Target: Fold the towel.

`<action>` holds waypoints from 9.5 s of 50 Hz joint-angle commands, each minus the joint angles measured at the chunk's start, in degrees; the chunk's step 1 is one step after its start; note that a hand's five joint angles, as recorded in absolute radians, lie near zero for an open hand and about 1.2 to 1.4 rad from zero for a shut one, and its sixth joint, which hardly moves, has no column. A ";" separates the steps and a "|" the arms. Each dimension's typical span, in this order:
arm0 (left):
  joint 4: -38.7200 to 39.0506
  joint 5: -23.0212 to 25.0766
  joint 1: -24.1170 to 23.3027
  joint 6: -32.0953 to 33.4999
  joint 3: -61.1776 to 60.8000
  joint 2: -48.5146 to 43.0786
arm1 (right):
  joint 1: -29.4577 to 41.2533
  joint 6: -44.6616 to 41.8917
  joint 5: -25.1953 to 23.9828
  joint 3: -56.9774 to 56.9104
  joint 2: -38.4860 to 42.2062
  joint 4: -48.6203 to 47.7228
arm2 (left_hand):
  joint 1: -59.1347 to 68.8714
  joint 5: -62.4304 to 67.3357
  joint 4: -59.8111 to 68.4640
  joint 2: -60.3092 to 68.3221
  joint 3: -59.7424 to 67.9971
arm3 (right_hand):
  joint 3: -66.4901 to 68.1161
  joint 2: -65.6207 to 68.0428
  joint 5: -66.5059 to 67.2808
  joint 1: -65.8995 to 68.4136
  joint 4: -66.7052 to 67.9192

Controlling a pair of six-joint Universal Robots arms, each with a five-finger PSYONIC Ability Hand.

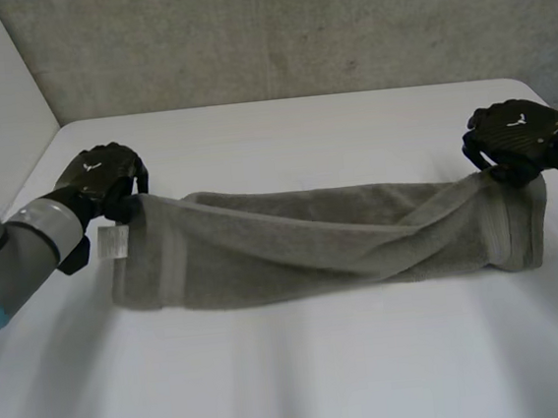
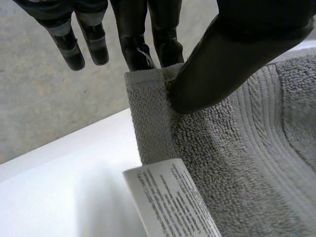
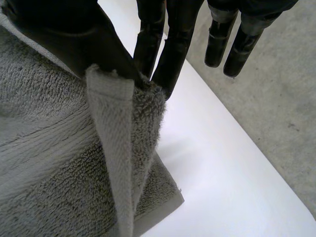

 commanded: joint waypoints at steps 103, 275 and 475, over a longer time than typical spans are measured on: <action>12.65 -6.45 -4.06 4.99 -11.68 0.85 | -2.31 7.58 11.31 26.57 0.21 -24.66 | -52.30 -53.68 -3.22 -52.75 -2.40 | -2.89 -49.15 -50.45 -49.69 -4.45; 13.35 -7.85 -13.81 -5.38 -19.16 10.16 | 9.73 21.91 9.73 45.37 -14.47 -35.38 | -52.97 -54.36 -3.22 -53.42 -2.40 | -2.89 -37.34 -38.64 -37.88 -4.45; -6.86 -24.29 -16.71 -10.48 2.99 17.02 | 20.98 40.63 32.76 7.41 -16.14 -13.59 | 5.71 4.33 -3.22 5.26 -2.40 | -2.89 -64.00 -65.30 -64.54 -4.45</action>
